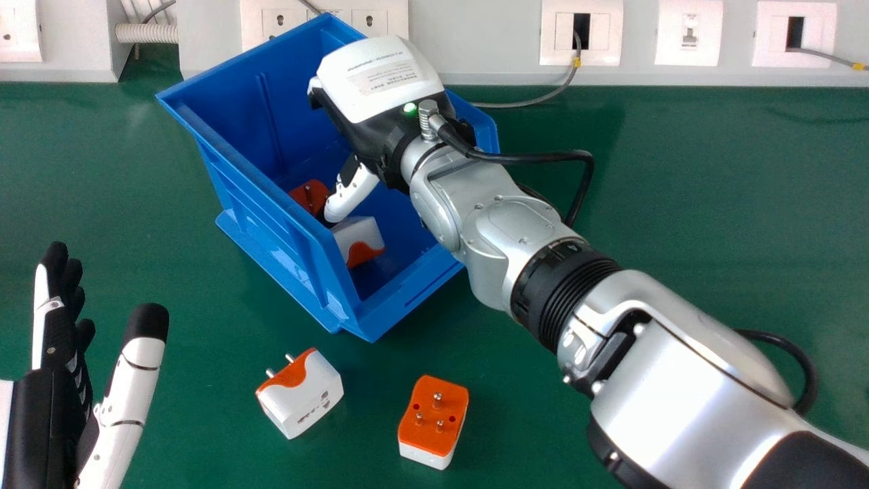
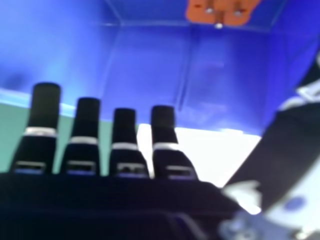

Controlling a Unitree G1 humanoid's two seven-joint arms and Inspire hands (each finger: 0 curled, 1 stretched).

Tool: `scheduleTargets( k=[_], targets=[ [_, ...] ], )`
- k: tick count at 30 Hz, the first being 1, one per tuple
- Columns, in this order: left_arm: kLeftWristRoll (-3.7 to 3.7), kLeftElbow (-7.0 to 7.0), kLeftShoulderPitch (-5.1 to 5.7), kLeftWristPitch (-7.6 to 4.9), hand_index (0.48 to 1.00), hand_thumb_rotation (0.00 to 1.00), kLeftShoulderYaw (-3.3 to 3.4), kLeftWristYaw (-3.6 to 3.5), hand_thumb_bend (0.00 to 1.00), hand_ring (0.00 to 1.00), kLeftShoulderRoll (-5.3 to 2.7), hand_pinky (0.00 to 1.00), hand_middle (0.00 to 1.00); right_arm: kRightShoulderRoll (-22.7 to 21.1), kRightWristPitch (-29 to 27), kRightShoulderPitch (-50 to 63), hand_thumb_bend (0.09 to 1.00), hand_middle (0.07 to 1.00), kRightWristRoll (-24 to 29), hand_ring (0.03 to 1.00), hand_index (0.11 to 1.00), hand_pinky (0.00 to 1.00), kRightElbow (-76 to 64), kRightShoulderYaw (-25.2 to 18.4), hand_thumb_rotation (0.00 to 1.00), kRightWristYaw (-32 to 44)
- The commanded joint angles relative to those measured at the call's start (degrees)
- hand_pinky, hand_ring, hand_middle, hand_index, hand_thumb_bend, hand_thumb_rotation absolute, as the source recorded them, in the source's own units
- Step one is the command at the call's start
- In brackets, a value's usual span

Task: Pick all objects and put in blue box

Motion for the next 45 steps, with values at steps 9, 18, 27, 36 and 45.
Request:
scheduleTargets(
  k=[9, 18, 27, 36, 45],
  targets=[
    [-0.08, -1.16, -0.15, -0.74, 1.0, 0.81, 0.14, 0.15, 0.64, 1.0, 0.27, 0.98, 1.0, -0.6, 0.4, -0.4, 0.762, 0.852, 0.8, 0.785, 0.791, 0.62, -2.5, -0.9, 0.43, -1.1],
    [-0.48, -1.49, -0.11, -0.41, 1.0, 0.81, 0.07, -0.01, 0.64, 1.0, 0.26, 0.98, 1.0, -2.1, -1.6, 0.5, 0.767, 0.866, 1.9, 0.805, 0.796, 0.64, -7.3, -2.5, 0.35, -2.6],
    [-0.72, -0.99, -0.81, -0.32, 1.0, 0.81, 0.09, -0.08, 0.65, 1.0, 0.32, 0.98, 1.0, -7.1, -2.1, 3.7, 0.794, 0.941, -0.8, 0.901, 0.874, 0.76, -18.7, -1.6, 0.28, -3.2],
    [-0.64, -0.55, -2.0, -0.18, 1.0, 0.81, -0.04, -0.27, 0.65, 1.0, 0.64, 0.99, 1.0, -18.7, -0.5, 17.1, 0.828, 0.988, -6.3, 0.98, 0.971, 0.95, -47.6, -2.5, 0.26, 1.5],
    [-1.4, -0.35, -2.18, -0.41, 1.0, 0.82, 0.32, -1.01, 0.65, 1.0, 1.15, 0.99, 1.0, -26.4, -0.9, 28.7, 0.817, 1.0, -9.6, 0.999, 0.999, 1.0, -67.8, -7.1, 0.25, 4.3]
  ],
)
